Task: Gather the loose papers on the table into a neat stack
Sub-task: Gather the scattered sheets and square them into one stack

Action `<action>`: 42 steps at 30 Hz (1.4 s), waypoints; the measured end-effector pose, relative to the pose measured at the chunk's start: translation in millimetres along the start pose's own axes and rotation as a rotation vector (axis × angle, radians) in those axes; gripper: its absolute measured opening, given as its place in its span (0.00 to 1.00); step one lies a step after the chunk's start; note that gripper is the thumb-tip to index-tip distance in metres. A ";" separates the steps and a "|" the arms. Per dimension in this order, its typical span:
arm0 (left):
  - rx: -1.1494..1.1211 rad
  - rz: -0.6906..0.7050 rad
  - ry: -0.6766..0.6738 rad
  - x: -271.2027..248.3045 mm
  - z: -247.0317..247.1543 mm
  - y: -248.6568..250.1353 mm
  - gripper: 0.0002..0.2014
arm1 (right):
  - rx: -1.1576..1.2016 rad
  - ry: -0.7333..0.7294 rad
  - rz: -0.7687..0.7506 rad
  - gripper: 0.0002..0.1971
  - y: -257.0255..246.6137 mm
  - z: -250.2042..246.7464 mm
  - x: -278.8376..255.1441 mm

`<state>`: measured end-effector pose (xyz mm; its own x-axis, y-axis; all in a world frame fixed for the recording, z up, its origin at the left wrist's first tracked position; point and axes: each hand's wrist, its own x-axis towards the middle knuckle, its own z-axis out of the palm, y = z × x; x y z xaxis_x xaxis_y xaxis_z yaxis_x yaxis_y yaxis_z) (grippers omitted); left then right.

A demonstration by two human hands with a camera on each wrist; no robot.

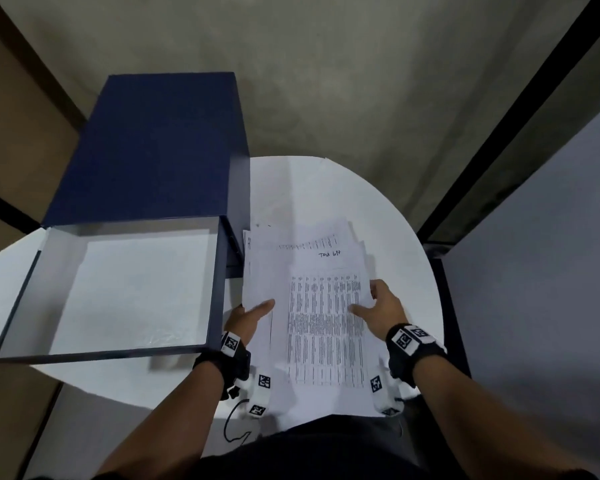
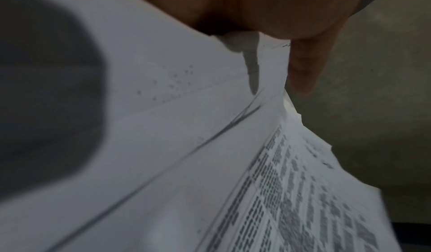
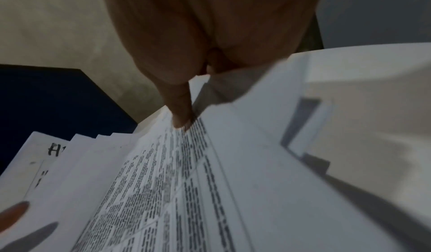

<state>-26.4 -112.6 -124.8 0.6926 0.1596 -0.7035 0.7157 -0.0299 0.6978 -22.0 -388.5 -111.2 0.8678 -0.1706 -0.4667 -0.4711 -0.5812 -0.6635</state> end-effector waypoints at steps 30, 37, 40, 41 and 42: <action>-0.044 0.494 -0.125 -80.7 78.4 125.4 0.14 | 0.687 0.269 -0.233 0.14 -28.1 -116.2 -21.3; -0.090 0.482 -0.037 -67.5 72.6 116.5 0.16 | 0.767 0.285 -0.215 0.25 -5.6 -100.7 -26.4; 0.022 0.559 -0.001 -69.8 73.8 125.8 0.22 | 0.792 0.278 -0.267 0.32 -7.8 -104.9 -26.2; 0.018 0.588 -0.019 -74.0 74.5 130.3 0.21 | 0.794 0.286 -0.284 0.33 -10.0 -107.1 -26.3; 0.009 0.632 -0.045 -75.2 75.2 135.1 0.18 | 0.805 0.288 -0.294 0.34 -12.8 -109.1 -26.0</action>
<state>25.0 -202.8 12.2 0.9848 0.0662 -0.1607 0.1674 -0.1131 0.9794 -21.3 -463.4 -26.9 0.9257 -0.3584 -0.1209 -0.0980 0.0813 -0.9919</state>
